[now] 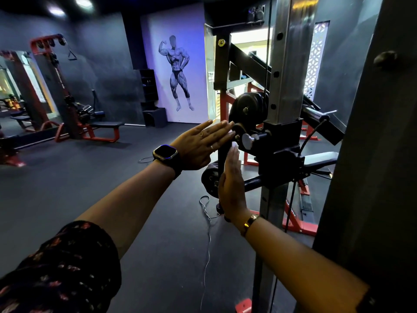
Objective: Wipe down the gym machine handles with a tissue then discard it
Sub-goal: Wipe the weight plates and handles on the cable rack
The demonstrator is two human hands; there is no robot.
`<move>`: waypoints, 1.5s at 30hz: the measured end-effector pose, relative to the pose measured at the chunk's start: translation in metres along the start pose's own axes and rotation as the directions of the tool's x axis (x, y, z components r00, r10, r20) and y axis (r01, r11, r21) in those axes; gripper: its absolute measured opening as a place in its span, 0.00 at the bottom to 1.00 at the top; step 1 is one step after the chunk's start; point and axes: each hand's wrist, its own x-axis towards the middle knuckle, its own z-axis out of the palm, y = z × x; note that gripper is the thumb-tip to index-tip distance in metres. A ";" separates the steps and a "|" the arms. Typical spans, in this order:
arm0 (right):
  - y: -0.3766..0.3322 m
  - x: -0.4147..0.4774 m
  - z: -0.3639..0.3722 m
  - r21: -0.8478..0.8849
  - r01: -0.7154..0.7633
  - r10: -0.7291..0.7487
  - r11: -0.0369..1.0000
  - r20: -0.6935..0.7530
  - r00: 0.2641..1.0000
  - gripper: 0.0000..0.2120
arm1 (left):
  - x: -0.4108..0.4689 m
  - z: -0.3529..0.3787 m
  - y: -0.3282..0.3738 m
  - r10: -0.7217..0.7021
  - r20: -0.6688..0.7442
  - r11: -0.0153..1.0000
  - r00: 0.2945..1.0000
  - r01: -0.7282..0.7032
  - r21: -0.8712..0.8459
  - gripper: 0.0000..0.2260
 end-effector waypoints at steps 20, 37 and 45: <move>0.044 0.013 -0.055 -0.508 0.826 -0.569 0.245 0.614 0.547 0.25 | 0.004 -0.007 -0.022 0.147 0.041 0.989 0.988 -0.147 0.006 0.32; 0.022 0.056 -0.063 -0.521 0.830 -0.610 0.201 0.596 0.522 0.18 | 0.005 -0.004 -0.021 0.153 0.000 0.988 0.988 -0.153 0.033 0.26; 0.042 0.029 -0.068 -0.382 0.924 -0.531 0.032 0.777 0.340 0.23 | 0.006 -0.006 -0.020 0.137 -0.009 0.991 0.991 -0.136 0.012 0.26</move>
